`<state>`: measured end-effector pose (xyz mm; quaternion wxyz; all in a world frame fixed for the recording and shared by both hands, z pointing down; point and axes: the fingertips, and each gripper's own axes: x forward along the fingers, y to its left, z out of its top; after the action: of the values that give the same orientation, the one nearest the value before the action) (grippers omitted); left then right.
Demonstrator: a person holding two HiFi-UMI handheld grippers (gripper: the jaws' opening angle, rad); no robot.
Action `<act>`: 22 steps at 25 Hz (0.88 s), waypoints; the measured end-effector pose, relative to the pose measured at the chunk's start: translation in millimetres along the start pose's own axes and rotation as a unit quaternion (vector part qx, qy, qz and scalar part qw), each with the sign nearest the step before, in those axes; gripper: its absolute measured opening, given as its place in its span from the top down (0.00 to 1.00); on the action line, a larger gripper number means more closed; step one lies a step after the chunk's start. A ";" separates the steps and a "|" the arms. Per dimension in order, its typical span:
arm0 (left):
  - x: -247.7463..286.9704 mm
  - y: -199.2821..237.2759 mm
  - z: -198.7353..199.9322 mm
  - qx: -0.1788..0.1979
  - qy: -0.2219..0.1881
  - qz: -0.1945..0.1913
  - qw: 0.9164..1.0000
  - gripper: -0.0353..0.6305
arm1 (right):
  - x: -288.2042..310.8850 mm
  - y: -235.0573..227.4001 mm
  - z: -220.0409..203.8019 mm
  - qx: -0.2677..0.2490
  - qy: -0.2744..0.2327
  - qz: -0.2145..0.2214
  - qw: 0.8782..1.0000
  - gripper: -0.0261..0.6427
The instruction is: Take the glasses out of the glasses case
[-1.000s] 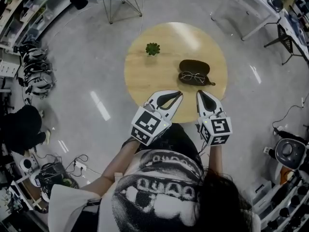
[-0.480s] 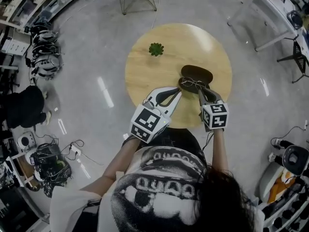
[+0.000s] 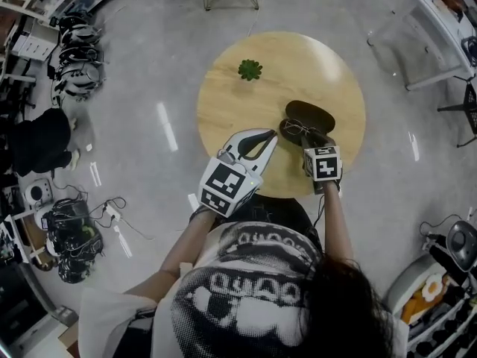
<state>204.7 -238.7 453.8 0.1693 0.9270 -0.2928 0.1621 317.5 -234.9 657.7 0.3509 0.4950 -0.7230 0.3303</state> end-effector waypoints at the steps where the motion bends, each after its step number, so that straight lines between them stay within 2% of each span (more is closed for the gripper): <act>1: 0.7 1.5 -1.1 -0.001 0.000 0.004 1.000 0.92 | 3.0 -0.2 1.5 -0.003 0.004 -0.001 1.000 0.81; 6: -2.7 2.3 0.6 -0.007 -0.001 0.020 1.000 0.91 | 8.8 5.9 -6.1 -0.008 0.047 -0.005 0.999 0.82; 8: -5.2 3.6 0.2 -0.009 -0.001 0.026 1.000 0.91 | 10.0 7.9 -10.2 -0.012 0.049 -0.011 0.999 0.85; 11: -8.2 7.6 -3.3 -0.012 0.001 0.035 0.999 0.91 | 10.8 7.1 -10.4 -0.013 0.034 -0.019 0.999 0.85; 15: -13.3 13.0 -10.1 -0.016 0.005 0.043 0.999 0.91 | 10.9 6.3 -8.9 0.001 0.011 -0.012 1.000 0.94; 22: -24.9 22.1 -13.9 -0.018 0.004 0.058 0.998 0.92 | 2.0 3.4 0.1 -0.003 -0.027 -0.019 0.999 0.95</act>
<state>169.4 -237.9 461.0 0.1776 0.9046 -0.3484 0.1699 313.8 -235.0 658.8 0.3390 0.5165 -0.7233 0.3084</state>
